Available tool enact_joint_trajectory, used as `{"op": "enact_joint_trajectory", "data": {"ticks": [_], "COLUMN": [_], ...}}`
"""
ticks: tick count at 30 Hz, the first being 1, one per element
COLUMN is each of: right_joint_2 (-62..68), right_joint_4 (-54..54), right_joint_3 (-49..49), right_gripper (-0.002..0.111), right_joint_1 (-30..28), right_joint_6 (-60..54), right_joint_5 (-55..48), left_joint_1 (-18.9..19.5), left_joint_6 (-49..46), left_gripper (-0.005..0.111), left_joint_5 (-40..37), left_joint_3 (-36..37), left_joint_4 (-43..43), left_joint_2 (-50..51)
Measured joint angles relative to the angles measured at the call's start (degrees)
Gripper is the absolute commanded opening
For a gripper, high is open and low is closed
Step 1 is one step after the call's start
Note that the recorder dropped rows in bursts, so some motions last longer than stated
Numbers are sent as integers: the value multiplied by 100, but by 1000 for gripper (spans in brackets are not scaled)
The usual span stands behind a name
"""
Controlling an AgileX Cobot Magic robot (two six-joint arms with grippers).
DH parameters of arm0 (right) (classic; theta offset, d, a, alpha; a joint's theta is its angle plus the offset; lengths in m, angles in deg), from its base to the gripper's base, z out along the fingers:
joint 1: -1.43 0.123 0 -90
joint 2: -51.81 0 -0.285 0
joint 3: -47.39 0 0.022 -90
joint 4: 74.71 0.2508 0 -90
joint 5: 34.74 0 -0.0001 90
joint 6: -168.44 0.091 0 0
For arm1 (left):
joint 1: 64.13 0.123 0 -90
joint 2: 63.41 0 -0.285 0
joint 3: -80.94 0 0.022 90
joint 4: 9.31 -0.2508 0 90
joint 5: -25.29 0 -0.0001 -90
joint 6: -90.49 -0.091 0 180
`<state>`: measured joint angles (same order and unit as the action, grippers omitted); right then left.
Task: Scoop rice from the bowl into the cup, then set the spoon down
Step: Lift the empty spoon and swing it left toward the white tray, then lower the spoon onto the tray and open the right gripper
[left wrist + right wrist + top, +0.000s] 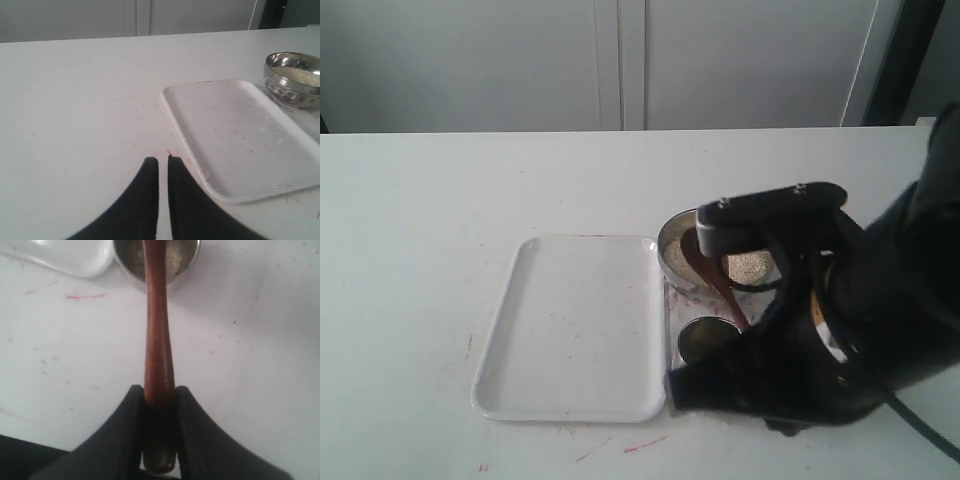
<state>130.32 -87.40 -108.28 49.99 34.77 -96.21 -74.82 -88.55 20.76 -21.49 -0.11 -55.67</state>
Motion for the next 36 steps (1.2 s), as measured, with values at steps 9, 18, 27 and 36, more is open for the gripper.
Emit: {"op": "enact_joint_trajectory", "data": {"ticks": [9,18,27,36], "right_joint_2": [1667,3695,4385,4489], "right_joint_4": [-23,-196,-336,-455], "right_joint_3": [-1918,-2630,-2633,-2751], "right_gripper": [0,0,0,0], "right_joint_1": [0,0,0,-265], "right_joint_6": [162,955,1333,1516], "right_joint_5": [429,1441,1764,1803], "left_joint_1": [0,0,0,0], "left_joint_6": [0,0,0,0], "left_gripper": [14,14,14,14], "left_joint_5": [0,0,0,0], "left_joint_3": [0,0,0,0], "left_joint_4": [0,0,0,0], "left_joint_2": [0,0,0,0]}}
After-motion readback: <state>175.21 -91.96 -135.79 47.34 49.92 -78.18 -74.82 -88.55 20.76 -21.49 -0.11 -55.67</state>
